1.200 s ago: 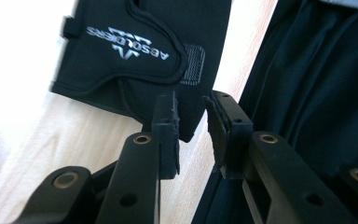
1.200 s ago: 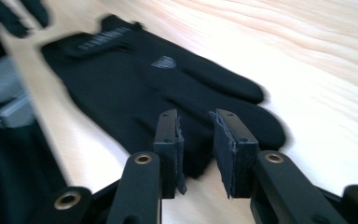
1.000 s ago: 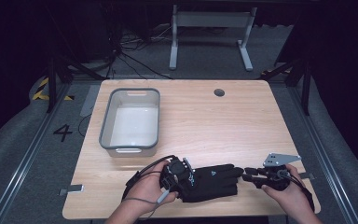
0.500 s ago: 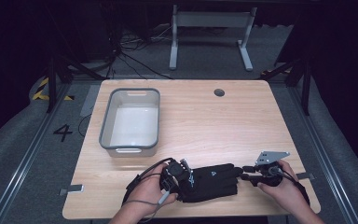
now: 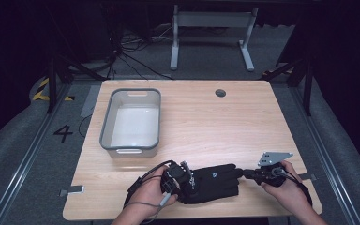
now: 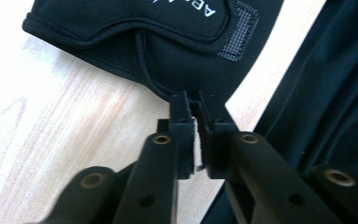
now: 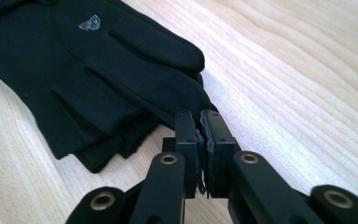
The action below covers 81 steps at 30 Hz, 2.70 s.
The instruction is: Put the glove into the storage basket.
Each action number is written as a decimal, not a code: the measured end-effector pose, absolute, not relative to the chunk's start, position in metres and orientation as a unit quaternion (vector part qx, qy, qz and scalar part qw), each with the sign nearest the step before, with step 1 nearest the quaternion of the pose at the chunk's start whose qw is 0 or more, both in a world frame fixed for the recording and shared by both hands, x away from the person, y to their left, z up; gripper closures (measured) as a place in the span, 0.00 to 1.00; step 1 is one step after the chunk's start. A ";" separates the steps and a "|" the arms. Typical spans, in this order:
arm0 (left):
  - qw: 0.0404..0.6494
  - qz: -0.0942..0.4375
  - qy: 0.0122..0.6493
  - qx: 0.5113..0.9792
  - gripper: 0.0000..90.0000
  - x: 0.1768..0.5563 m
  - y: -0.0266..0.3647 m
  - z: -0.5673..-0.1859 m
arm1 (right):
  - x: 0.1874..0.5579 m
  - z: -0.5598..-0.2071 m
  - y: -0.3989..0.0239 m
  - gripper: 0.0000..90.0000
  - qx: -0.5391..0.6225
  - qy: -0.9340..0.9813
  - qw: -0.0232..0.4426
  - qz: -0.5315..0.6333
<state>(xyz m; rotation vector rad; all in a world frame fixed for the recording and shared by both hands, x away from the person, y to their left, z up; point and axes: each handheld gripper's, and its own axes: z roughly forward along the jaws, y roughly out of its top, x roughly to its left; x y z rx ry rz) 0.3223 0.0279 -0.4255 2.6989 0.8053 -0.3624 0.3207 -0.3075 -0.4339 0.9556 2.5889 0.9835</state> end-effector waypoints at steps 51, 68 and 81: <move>0.139 -0.046 0.242 0.959 0.99 0.303 0.005 -0.406 | 0.320 -0.415 -0.317 0.96 0.343 0.847 0.131 0.384; 0.166 -0.089 0.249 0.950 0.87 0.311 0.015 -0.407 | 0.331 -0.436 -0.325 0.81 0.375 0.842 0.101 0.376; 0.227 -0.063 0.263 0.936 0.74 0.325 0.019 -0.381 | 0.334 -0.429 -0.341 0.75 0.392 0.826 0.120 0.387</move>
